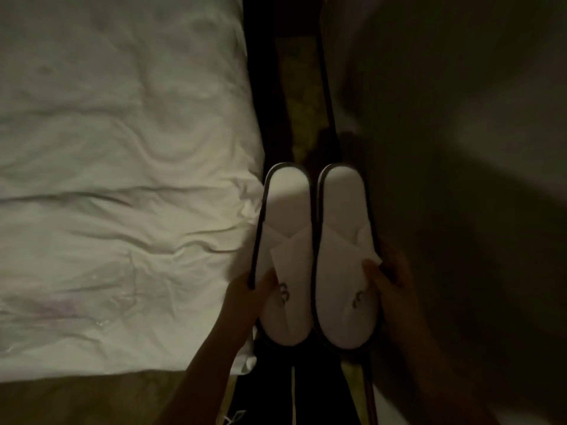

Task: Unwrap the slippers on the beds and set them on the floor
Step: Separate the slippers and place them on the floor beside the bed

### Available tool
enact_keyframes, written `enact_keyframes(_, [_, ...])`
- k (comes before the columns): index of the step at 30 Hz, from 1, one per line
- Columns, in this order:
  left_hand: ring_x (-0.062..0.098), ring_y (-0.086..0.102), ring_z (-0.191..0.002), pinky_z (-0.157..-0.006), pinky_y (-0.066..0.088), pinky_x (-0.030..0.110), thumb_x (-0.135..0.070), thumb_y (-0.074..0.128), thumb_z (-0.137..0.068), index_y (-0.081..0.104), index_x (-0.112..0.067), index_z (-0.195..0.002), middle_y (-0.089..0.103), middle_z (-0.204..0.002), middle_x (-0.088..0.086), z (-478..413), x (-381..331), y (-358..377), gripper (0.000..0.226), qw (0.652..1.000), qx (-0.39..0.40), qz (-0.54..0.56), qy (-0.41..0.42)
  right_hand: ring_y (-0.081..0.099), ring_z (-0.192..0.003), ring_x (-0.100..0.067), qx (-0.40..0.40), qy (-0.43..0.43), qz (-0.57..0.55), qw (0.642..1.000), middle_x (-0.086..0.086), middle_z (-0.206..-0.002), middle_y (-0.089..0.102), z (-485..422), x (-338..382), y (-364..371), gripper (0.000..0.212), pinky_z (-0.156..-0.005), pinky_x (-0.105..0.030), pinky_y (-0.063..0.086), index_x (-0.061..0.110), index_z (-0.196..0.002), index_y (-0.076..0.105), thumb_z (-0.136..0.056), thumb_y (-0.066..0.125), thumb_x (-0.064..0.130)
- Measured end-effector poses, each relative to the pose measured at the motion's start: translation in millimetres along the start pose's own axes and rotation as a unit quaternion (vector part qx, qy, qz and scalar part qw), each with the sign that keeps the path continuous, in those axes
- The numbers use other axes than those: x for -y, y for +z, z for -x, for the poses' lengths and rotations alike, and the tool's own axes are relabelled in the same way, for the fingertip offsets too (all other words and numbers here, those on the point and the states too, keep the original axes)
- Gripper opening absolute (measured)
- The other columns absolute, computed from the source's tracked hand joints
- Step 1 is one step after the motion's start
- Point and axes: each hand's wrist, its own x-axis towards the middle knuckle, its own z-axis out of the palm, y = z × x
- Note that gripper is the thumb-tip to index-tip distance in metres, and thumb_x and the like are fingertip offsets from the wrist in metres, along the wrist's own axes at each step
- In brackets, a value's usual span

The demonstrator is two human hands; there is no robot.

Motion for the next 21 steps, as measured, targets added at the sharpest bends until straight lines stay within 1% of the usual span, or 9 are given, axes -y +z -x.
enact_keyframes(4, [-0.001,0.07,-0.067,-0.052,0.053,0.014,-0.054,0.069,-0.069,0.069,-0.041,-0.071,0.074,-0.07,-0.016,-72.8,81.3,12.8,0.013,0.998,0.023,-0.021,-0.052,0.065,-0.101,0.003,-0.038,0.035,0.034,0.998,0.029,-0.11,0.065,-57.2,-88.6,-5.6,0.039,-0.078,-0.022,0.056,0.052,-0.112,0.053,-0.091,0.058,0.02])
enact_keyframes(6, [-0.01,0.067,-0.065,-0.051,0.05,0.008,-0.057,0.067,-0.067,0.067,-0.048,-0.072,0.073,-0.073,-0.024,-113.7,126.0,28.7,0.011,0.998,0.024,-0.029,-0.049,0.063,-0.101,0.006,-0.031,0.052,0.058,0.996,0.029,-0.111,0.063,-87.2,-139.2,-2.3,0.041,-0.074,-0.016,0.056,0.051,-0.115,0.051,-0.091,0.058,0.019])
enact_keyframes(8, [-0.016,0.062,-0.07,-0.062,0.051,0.007,-0.054,0.062,-0.074,0.063,-0.046,-0.094,0.065,-0.083,-0.034,-157.4,177.2,50.2,0.022,0.998,0.01,-0.035,-0.047,0.064,-0.098,0.008,-0.027,0.077,0.064,0.995,0.031,-0.107,0.064,-122.1,-197.3,-0.2,0.042,-0.07,-0.012,0.055,0.053,-0.113,0.051,-0.091,0.058,0.019])
enact_keyframes(10, [-0.02,0.056,-0.076,-0.07,0.049,0.006,-0.05,0.059,-0.08,0.052,-0.039,-0.119,0.057,-0.092,-0.029,-201.3,235.2,72.3,0.042,0.997,-0.019,-0.037,-0.068,0.065,-0.092,0.011,-0.031,0.104,0.066,0.992,0.032,-0.103,0.065,-158.2,-261.6,2.0,0.041,-0.067,-0.011,0.054,0.055,-0.111,0.051,-0.092,0.058,0.019])
enact_keyframes(12, [-0.026,0.048,-0.08,-0.071,0.04,-0.003,-0.049,0.055,-0.084,0.04,-0.037,-0.132,0.05,-0.099,-0.027,-241.0,296.3,89.6,0.052,0.995,-0.037,-0.062,-0.074,0.066,-0.091,0.008,-0.029,0.131,0.058,0.989,0.026,-0.106,0.062,-192.0,-331.8,5.1,0.04,-0.067,-0.015,0.056,0.046,-0.12,0.049,-0.092,0.058,0.019])
enact_keyframes(14, [-0.004,0.044,-0.116,-0.099,0.038,0.015,-0.049,0.049,-0.088,0.028,-0.03,-0.144,0.043,-0.133,-0.015,-278.2,358.5,101.3,0.062,0.992,-0.043,-0.078,-0.092,0.064,-0.091,0.001,-0.038,0.165,0.047,0.984,0.019,-0.108,0.059,-221.2,-406.1,9.4,0.045,-0.069,-0.02,0.054,0.03,-0.133,0.044,-0.093,0.056,0.014])
enact_keyframes(16, [0.019,0.035,-0.136,-0.112,0.033,0.041,-0.043,0.045,-0.092,0.022,-0.026,-0.147,0.029,-0.153,-0.001,-320.0,416.8,109.9,0.062,0.989,-0.04,-0.068,-0.127,0.061,-0.1,-0.011,-0.038,0.205,0.039,0.977,0.006,-0.117,0.058,-250.0,-474.2,14.9,0.048,-0.074,-0.026,0.053,0.018,-0.139,0.039,-0.094,0.053,0.008])
enact_keyframes(19, [0.025,0.044,-0.13,-0.107,0.039,0.042,-0.037,0.045,-0.095,0.03,-0.02,-0.145,0.038,-0.15,0.007,-375.6,488.8,119.1,0.055,0.986,-0.02,-0.057,-0.157,0.051,-0.123,-0.029,-0.016,0.245,0.083,0.966,-0.01,-0.142,0.047,-289.7,-559.1,22.3,0.052,-0.098,-0.043,0.047,0.011,-0.144,0.035,-0.095,0.051,0.008])
enact_keyframes(21, [0.027,0.046,-0.129,-0.104,0.041,0.039,-0.033,0.043,-0.096,0.032,-0.014,-0.144,0.041,-0.148,0.011,-400.1,530.1,119.5,0.053,0.984,-0.006,-0.063,-0.167,0.047,-0.128,-0.031,-0.027,0.265,0.116,0.957,-0.015,-0.146,0.043,-310.2,-601.3,31.1,0.054,-0.103,-0.038,0.041,0.009,-0.146,0.032,-0.096,0.052,0.011])
